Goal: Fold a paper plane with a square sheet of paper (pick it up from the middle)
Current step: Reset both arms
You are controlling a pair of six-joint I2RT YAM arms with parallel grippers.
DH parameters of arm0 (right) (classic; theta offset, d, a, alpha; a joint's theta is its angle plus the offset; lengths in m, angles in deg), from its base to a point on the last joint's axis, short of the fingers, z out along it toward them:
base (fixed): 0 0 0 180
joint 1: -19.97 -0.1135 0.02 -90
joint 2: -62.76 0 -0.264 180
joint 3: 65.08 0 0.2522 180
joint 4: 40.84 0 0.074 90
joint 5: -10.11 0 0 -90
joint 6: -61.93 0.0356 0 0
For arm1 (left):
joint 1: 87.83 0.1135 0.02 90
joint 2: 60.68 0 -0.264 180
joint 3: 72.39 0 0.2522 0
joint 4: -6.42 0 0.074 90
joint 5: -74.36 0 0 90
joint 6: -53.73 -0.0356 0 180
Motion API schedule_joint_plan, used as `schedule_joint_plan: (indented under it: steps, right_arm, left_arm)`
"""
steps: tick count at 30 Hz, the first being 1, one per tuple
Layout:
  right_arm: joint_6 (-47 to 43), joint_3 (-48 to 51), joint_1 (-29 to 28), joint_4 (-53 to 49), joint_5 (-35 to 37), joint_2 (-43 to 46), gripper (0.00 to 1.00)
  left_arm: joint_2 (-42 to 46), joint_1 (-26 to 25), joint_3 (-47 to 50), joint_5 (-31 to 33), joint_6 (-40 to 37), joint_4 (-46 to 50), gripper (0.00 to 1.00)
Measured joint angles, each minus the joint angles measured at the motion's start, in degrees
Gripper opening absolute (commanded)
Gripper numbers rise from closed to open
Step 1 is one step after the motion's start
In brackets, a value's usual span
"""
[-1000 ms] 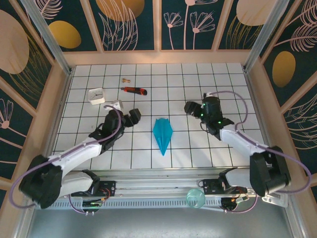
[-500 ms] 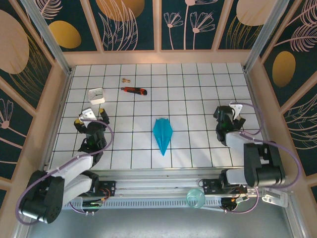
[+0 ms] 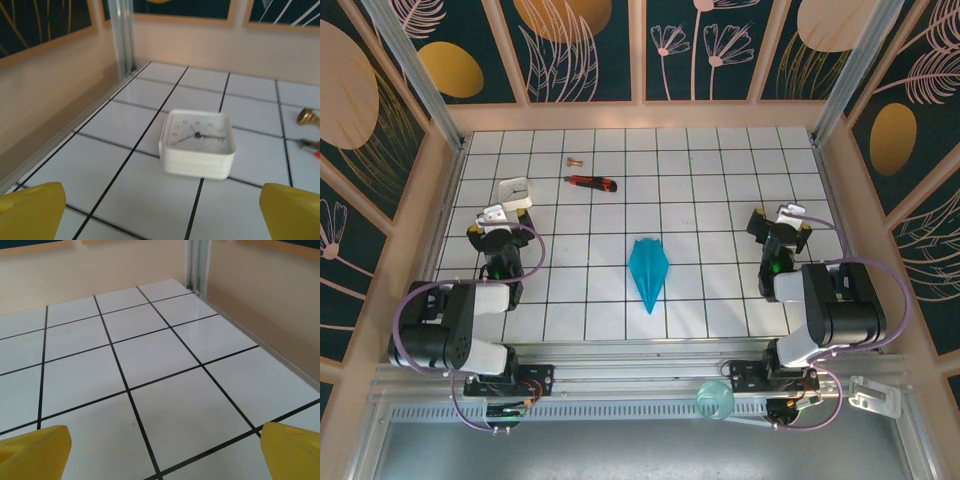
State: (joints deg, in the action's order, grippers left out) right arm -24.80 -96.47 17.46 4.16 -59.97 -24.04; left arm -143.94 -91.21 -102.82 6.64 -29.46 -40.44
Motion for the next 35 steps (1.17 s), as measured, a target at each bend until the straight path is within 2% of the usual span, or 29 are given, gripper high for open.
schedule_joint_plan:
  steps: [3,11,35]
  right_arm:
    - [0.0,2.3,0.6,4.5,-3.2,0.0,0.97]
    - [-0.4,5.6,1.5,14.6,-8.1,-1.7,0.97]
    - [-0.2,6.7,2.1,17.8,-8.5,-2.5,0.99]
  left_arm:
    - [-3.2,1.0,2.8,-2.8,-0.2,-6.7,0.99]
    - [-4.3,1.1,4.2,-5.4,-0.6,-10.8,0.99]
    - [-4.3,1.1,4.8,-6.4,-0.8,-13.3,0.99]
